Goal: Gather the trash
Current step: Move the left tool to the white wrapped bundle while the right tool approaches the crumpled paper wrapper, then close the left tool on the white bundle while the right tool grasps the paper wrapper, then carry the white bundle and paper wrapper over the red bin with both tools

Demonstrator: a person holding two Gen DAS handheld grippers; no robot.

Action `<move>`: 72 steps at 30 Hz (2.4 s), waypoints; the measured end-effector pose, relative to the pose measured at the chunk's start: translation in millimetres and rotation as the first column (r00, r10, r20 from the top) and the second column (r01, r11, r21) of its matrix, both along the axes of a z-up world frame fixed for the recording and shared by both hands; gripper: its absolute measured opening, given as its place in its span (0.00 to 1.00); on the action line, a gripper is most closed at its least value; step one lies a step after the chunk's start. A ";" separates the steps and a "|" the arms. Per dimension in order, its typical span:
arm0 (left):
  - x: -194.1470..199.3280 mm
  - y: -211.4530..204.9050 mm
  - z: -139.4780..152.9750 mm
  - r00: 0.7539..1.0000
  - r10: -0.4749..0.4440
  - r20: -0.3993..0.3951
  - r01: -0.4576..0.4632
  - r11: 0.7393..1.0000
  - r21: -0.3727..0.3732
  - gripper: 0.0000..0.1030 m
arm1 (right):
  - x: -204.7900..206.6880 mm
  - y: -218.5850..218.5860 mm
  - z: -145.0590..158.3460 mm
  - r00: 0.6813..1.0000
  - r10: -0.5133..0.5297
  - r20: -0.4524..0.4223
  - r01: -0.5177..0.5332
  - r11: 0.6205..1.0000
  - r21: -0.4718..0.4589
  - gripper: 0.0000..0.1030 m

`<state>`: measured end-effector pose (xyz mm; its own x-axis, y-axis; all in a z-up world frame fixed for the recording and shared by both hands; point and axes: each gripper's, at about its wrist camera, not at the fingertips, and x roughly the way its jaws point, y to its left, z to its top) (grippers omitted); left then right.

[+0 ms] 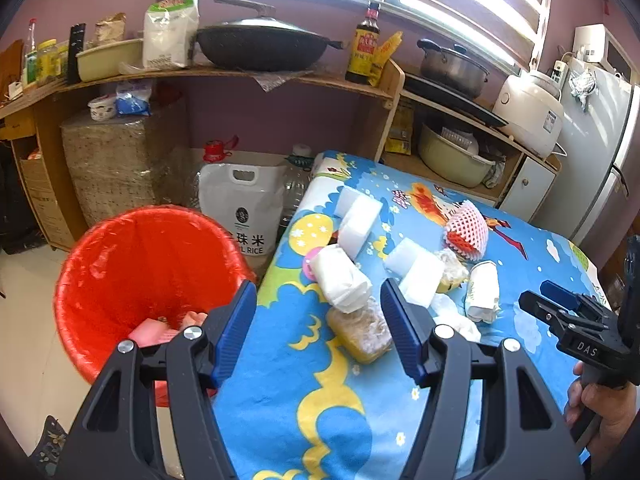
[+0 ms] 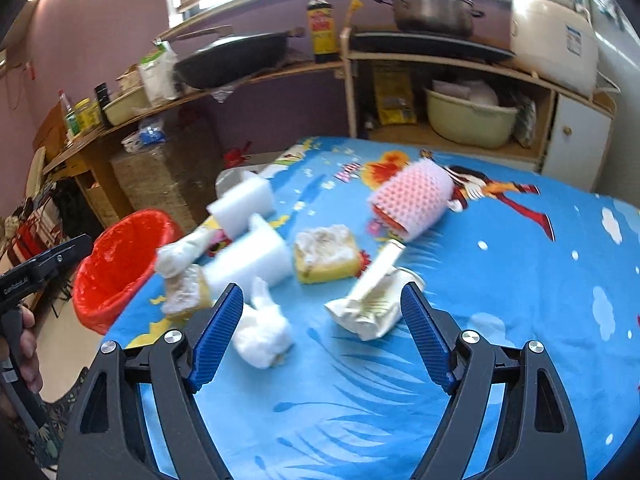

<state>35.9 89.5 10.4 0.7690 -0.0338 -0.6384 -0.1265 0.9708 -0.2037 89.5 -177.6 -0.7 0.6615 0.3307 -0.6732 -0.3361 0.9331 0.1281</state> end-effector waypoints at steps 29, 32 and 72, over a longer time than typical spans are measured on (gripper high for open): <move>109.1 -12.4 -72.6 0.981 -0.019 -0.192 -0.004 0.993 -0.121 0.51 | 72.8 -10.9 -62.4 0.983 -0.100 -0.153 0.098 0.995 -0.022 0.69; 111.7 -11.9 -78.4 0.976 -0.019 -0.217 -0.007 0.993 -0.120 0.43 | 73.4 -9.9 -65.8 0.982 -0.095 -0.165 0.093 0.995 -0.023 0.64; 33.7 41.5 -3.1 0.995 0.069 -0.066 -0.075 0.993 -0.092 0.27 | 30.6 33.9 16.1 1.000 0.016 -0.011 -0.016 1.000 0.010 0.42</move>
<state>69.5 131.0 7.3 0.7305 -0.0426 -0.6816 -0.2103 0.9355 -0.2839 120.1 -143.7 15.3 0.6483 0.3482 -0.6771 -0.3498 0.9261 0.1414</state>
